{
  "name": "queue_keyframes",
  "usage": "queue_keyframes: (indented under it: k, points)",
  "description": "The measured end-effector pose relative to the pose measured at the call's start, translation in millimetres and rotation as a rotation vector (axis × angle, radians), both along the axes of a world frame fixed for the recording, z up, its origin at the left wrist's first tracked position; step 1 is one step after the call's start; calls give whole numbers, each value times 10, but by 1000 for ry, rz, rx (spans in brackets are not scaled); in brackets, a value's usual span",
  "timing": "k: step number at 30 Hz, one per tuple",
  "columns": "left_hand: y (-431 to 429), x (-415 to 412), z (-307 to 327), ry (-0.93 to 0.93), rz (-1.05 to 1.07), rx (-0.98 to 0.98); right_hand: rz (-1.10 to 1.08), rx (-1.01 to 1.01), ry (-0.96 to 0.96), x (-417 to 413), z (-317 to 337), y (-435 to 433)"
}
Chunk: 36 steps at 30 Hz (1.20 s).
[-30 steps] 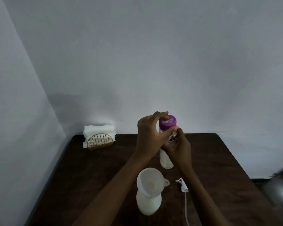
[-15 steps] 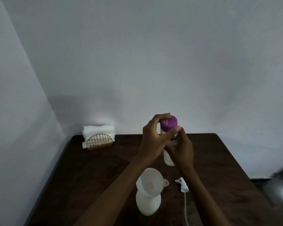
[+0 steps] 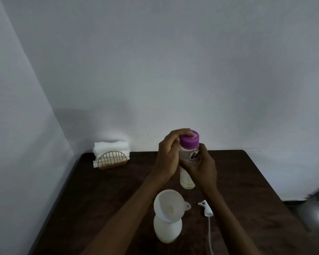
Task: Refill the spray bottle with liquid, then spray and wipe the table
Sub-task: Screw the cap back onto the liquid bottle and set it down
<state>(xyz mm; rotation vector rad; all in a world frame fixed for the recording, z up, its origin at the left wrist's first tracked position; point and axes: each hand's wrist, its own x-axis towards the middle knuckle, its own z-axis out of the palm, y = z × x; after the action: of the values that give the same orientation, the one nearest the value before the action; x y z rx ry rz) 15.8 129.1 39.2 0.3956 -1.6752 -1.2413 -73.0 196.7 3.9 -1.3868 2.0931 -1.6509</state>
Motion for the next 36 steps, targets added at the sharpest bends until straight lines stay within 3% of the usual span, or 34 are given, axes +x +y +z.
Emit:
queue_keyframes:
  k: [4,10,19,27,36]
  points:
    - [69,-36,112,-17,-32,92,6,-12,-5,21,28,-14]
    - [26,-88,151,-109,76,-29,109,-8,-17,7,70,-30]
    - [-189,153,330,-325,-337,-27,359,116,-119,-129,111,-37]
    - [-225,175,325,-259,-109,64,262,7,-40,-127,205,-107]
    - [-273,261,328,-294,-205,120,190,-4,-56,-93,187,-78]
